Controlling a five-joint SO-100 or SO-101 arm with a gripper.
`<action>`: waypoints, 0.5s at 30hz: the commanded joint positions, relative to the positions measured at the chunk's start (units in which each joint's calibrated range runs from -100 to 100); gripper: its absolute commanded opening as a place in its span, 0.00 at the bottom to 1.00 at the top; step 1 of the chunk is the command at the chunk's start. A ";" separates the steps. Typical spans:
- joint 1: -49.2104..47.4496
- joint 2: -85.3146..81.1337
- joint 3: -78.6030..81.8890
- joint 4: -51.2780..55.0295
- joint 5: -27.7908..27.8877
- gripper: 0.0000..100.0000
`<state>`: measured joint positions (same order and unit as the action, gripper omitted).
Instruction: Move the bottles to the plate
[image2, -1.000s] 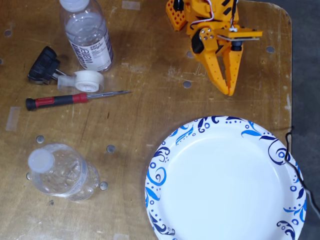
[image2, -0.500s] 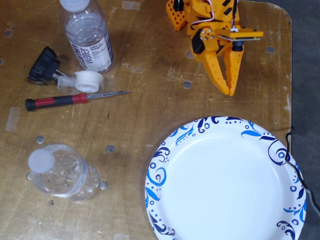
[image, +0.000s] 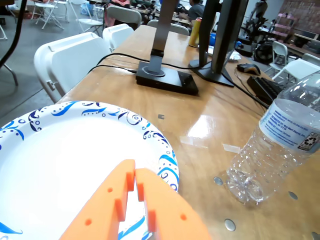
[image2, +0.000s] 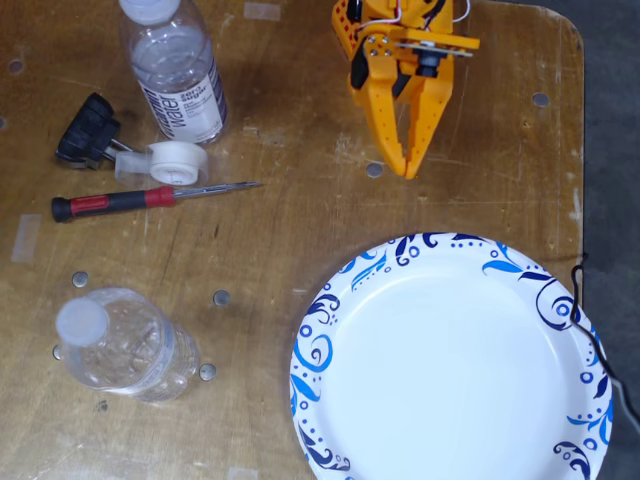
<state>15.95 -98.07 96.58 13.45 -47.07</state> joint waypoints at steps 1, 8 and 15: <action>-0.80 -0.75 -1.27 -0.65 -0.19 0.01; -0.91 -0.75 -1.18 -0.65 -0.19 0.01; -0.59 -0.75 -1.09 -0.74 -0.24 0.01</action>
<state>15.22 -98.07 96.49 13.45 -47.07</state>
